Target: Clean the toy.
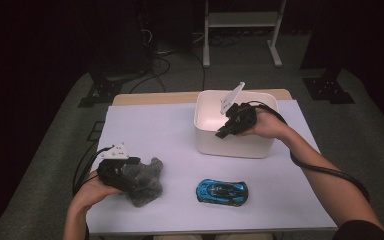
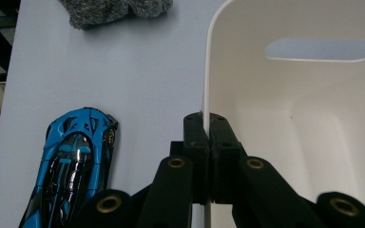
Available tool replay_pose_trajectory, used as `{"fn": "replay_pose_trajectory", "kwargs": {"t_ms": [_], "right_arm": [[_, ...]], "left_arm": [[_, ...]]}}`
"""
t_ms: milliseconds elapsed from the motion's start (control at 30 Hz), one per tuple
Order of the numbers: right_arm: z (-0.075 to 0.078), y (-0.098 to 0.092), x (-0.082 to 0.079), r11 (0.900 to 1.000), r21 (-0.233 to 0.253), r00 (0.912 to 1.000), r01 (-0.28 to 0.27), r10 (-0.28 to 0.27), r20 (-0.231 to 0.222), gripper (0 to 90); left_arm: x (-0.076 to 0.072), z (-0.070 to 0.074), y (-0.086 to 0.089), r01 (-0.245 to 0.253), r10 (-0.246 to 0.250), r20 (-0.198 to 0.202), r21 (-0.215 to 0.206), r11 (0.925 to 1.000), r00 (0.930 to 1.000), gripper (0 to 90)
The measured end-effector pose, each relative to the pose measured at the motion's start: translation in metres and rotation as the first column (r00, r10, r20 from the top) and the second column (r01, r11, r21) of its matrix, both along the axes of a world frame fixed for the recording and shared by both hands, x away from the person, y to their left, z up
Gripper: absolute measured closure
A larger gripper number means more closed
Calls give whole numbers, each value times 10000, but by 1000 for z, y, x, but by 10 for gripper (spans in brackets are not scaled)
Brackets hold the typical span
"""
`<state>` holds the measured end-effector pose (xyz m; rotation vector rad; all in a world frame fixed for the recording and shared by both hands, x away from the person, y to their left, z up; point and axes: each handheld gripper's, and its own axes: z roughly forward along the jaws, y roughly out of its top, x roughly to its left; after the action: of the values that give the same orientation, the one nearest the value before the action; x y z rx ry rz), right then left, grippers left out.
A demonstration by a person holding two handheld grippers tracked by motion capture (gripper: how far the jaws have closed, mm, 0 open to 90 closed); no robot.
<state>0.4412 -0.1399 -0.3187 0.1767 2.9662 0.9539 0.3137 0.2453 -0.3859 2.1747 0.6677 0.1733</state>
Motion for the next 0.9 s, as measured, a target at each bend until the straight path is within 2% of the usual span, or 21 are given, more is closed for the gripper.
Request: {"fn": "replay_pose_trajectory", "kwargs": {"t_ms": [433, 900], "right_arm": [[3, 22, -12, 9994, 18, 9994, -343, 343, -47, 869], [2, 37, -20, 9995, 57, 9995, -314, 314, -59, 869]], "left_arm": [[-1, -1, -3, 185, -185, -32, 84, 9998, 9998, 97], [-4, 1, -5, 321, -322, 43, 132, 9994, 9995, 97]]}}
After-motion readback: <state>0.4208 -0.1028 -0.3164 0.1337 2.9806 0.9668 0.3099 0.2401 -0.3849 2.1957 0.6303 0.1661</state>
